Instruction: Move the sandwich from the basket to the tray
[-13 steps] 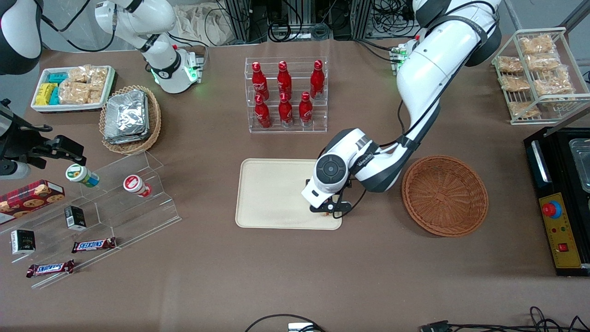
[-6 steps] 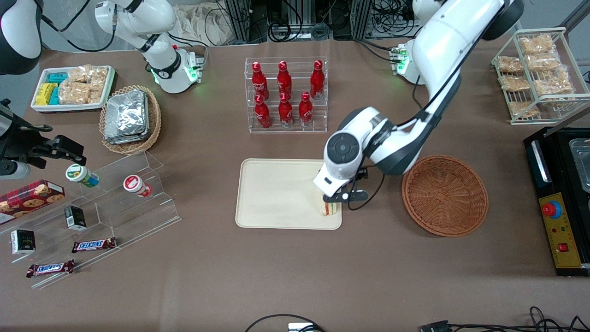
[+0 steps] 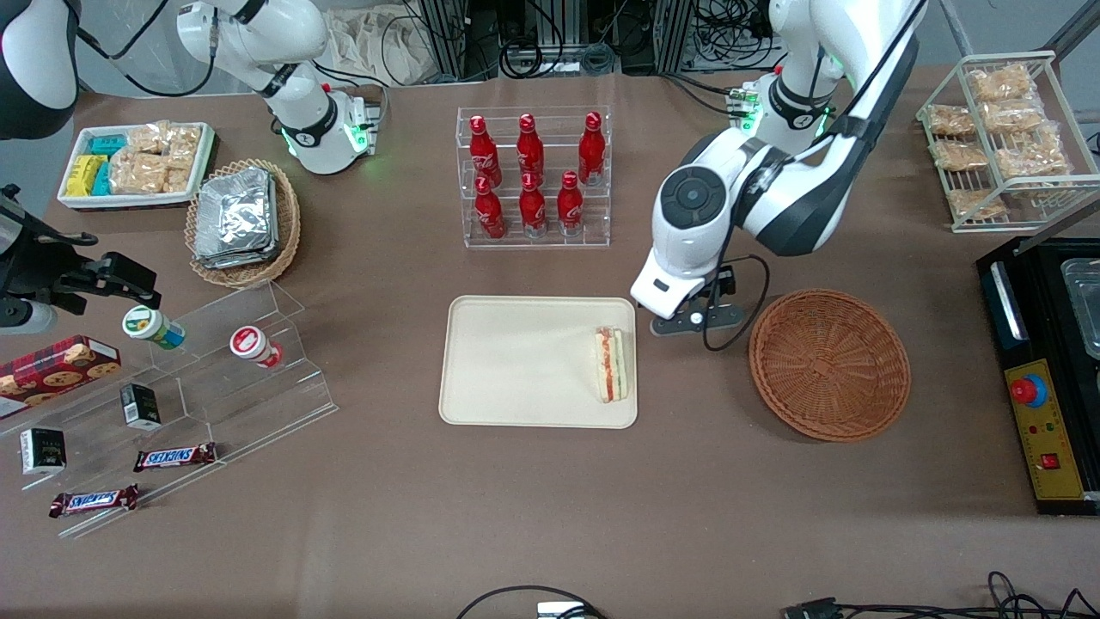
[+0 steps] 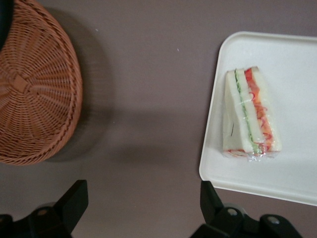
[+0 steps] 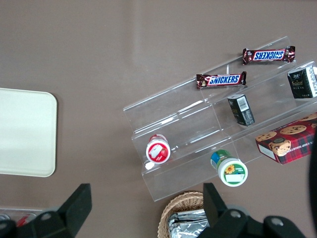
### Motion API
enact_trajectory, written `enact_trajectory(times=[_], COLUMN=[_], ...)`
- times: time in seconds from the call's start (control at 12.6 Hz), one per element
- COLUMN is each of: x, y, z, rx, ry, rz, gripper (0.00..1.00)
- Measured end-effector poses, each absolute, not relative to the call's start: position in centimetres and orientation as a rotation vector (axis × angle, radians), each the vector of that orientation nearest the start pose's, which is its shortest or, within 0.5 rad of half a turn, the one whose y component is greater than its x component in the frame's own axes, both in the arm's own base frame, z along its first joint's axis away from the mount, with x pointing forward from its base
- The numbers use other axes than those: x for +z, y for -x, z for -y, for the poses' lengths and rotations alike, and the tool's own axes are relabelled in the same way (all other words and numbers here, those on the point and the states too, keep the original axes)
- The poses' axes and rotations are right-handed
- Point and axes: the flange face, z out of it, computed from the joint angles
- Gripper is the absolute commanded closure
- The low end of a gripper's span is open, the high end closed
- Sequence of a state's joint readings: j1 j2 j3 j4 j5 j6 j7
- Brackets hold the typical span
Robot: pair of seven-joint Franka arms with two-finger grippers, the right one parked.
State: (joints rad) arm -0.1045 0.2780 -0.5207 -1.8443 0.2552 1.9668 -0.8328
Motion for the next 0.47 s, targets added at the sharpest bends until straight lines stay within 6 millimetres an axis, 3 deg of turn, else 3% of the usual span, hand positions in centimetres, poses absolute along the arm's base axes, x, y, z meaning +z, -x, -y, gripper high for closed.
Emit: enact_trajectory(times=[0.32, 0.47], x=[43.7, 46.8], y=[-53.9, -54.5], z=[26.7, 23.4], rx=[-0.038, -0.001], ry=[3.030, 3.053], rz=[0.340, 0.344], gripper=[0.00, 0.00])
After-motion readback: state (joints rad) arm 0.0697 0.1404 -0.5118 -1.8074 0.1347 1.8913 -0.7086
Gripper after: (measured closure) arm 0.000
